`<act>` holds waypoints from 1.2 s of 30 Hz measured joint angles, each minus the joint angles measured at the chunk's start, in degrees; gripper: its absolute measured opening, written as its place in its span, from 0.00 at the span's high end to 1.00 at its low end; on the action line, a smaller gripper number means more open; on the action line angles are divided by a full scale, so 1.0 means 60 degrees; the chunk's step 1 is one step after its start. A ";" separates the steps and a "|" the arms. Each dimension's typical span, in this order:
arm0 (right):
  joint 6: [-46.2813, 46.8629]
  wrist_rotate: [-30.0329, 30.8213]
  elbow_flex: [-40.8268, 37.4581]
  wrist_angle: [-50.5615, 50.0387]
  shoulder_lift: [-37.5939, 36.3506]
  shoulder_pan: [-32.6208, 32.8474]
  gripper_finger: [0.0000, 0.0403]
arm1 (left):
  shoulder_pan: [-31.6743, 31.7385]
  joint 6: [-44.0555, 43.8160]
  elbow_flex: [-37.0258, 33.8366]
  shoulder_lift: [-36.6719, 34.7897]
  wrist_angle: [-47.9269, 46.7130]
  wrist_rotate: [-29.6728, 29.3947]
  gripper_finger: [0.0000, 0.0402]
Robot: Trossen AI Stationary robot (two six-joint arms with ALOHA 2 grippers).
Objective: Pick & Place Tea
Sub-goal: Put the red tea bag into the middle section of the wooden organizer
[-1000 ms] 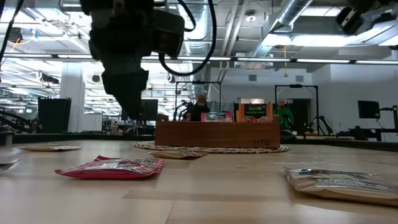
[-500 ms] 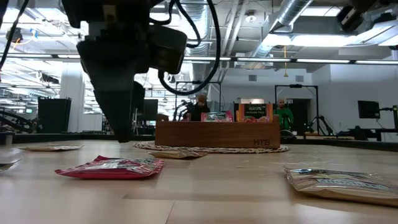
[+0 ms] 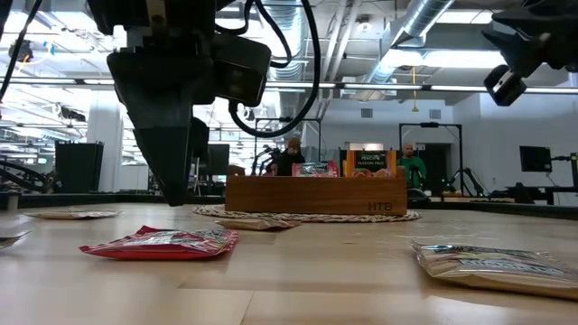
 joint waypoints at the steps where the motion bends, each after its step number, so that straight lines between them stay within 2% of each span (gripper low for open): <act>1: 0.0000 0.0003 -0.0030 0.0029 -0.0053 0.0000 0.83 | 0.0000 0.0011 0.0000 0.0000 -0.0023 0.0000 0.55; 7: 0.0004 0.0005 -0.0089 0.0049 -0.0134 0.0000 0.83 | 0.0000 0.0184 0.0000 0.0049 -0.0048 -0.0057 0.55; 16: 0.0013 0.0052 -0.0089 0.0398 -0.0134 -0.0004 0.83 | 0.0281 0.0653 0.0000 0.0127 -0.0139 -0.0925 0.55; 21: 0.0015 0.0065 -0.0089 0.0438 -0.0134 -0.0004 0.83 | 0.0273 0.0862 0.0000 0.0318 -0.0200 -0.0972 0.55; 32: 0.0022 0.0309 -0.0078 0.0520 -0.0116 -0.0004 0.83 | -0.0022 0.0909 0.0102 0.0877 -0.0413 -0.1330 0.55; 36: 0.0022 0.0513 -0.0078 0.0546 -0.0116 -0.0015 0.83 | -0.0280 0.0846 0.0113 0.0983 -0.0616 -0.1947 0.56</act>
